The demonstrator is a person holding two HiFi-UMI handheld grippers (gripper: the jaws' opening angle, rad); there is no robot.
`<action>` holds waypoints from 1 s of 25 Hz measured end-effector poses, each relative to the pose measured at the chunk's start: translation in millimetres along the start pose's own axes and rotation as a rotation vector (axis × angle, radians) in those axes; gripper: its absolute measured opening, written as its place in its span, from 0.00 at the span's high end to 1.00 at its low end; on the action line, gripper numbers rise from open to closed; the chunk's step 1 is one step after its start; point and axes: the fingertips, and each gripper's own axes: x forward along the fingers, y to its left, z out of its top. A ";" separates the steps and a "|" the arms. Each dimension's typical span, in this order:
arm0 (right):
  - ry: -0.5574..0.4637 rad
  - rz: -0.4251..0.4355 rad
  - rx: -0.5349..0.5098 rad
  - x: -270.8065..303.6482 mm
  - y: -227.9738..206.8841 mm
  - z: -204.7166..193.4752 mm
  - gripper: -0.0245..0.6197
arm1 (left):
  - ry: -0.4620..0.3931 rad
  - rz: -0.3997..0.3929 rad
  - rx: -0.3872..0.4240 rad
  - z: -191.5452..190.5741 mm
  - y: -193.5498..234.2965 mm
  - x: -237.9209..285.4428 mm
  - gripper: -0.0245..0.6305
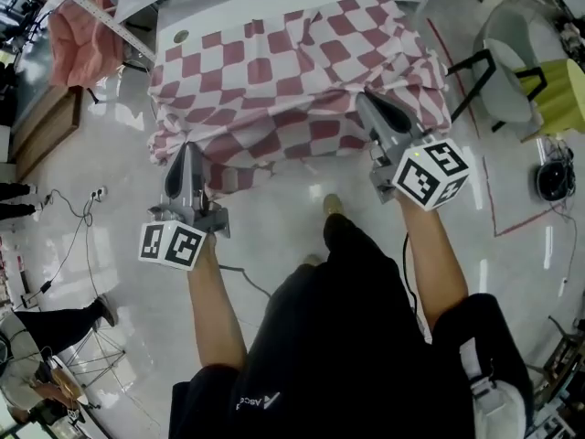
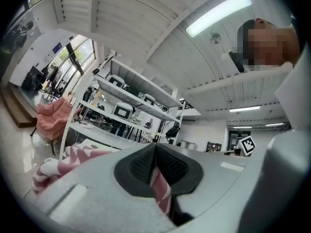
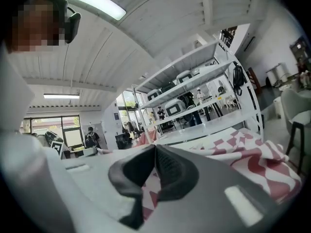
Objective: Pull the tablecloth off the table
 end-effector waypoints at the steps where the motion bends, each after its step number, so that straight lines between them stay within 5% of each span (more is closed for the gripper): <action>1: -0.020 -0.005 -0.010 -11.2 12.0 4.3 0.95 | -0.020 -0.021 0.008 9.1 -7.0 -12.9 0.95; 14: -0.191 0.020 -0.098 -140.8 161.2 56.3 0.95 | -0.208 -0.105 0.107 102.0 -78.3 -165.4 0.95; 25: -0.301 0.170 -0.120 -244.8 235.2 116.9 0.95 | -0.304 -0.105 0.151 155.4 -170.2 -243.5 0.95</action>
